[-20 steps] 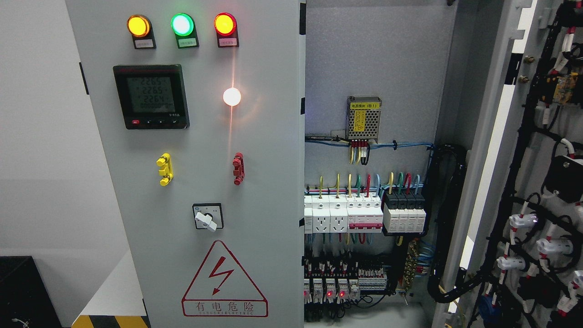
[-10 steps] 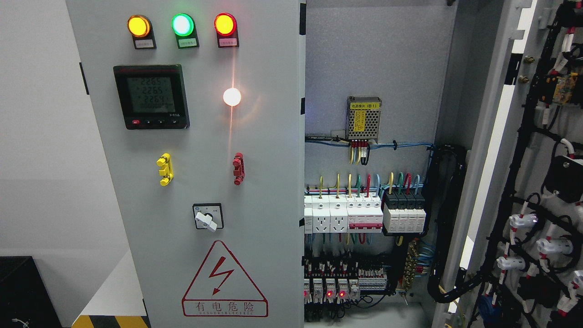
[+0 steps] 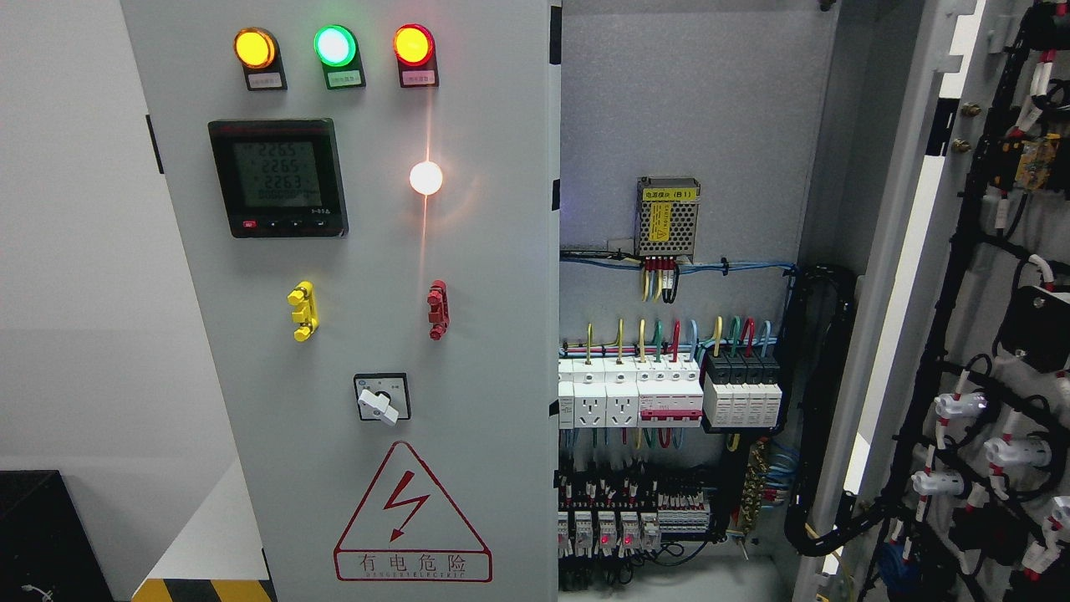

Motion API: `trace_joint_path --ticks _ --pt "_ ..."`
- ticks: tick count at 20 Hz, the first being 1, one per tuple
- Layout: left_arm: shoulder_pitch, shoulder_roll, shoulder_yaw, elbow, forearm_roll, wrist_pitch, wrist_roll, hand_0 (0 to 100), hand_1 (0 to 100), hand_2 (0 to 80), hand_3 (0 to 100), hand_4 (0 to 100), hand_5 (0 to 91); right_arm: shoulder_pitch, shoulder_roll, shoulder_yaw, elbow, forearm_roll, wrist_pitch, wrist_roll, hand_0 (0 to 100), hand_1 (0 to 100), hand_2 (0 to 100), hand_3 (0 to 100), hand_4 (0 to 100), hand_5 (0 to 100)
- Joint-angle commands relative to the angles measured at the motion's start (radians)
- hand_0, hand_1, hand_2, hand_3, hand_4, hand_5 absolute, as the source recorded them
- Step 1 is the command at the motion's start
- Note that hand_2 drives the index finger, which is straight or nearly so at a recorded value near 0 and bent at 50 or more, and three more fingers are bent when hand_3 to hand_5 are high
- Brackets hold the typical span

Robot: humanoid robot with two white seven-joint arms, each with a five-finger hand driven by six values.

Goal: Open door with both hands

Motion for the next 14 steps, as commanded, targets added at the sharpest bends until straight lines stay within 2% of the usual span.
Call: trace_joint_path --ticks 1,5,7,10,14 --pt "-0.015 -0.181 0.026 0.426 -0.023 0.003 0.004 0 0 0.0 0 0 0.0 0.027 -0.009 0.001 -0.146 0.000 -0.001 0.004 19 0 0 0 0 0" --pt "-0.042 -0.242 0.025 0.551 -0.026 0.005 -0.005 0 0 0.0 0 0 0.0 0.109 -0.013 0.009 -0.414 0.000 -0.021 0.002 19 0 0 0 0 0" --pt "-0.062 -0.280 0.025 0.628 -0.063 0.005 -0.045 0 0 0.0 0 0 0.0 0.158 -0.015 0.010 -0.551 0.000 -0.058 0.002 19 0 0 0 0 0" --pt "-0.105 -0.331 0.026 0.735 -0.135 0.005 -0.067 0 0 0.0 0 0 0.0 0.234 -0.023 0.029 -0.732 -0.001 -0.147 0.002 19 0 0 0 0 0" --pt "-0.145 -0.380 0.025 0.838 -0.152 0.005 -0.062 0 0 0.0 0 0 0.0 0.317 -0.075 0.087 -0.939 -0.001 -0.297 0.002 19 0 0 0 0 0"
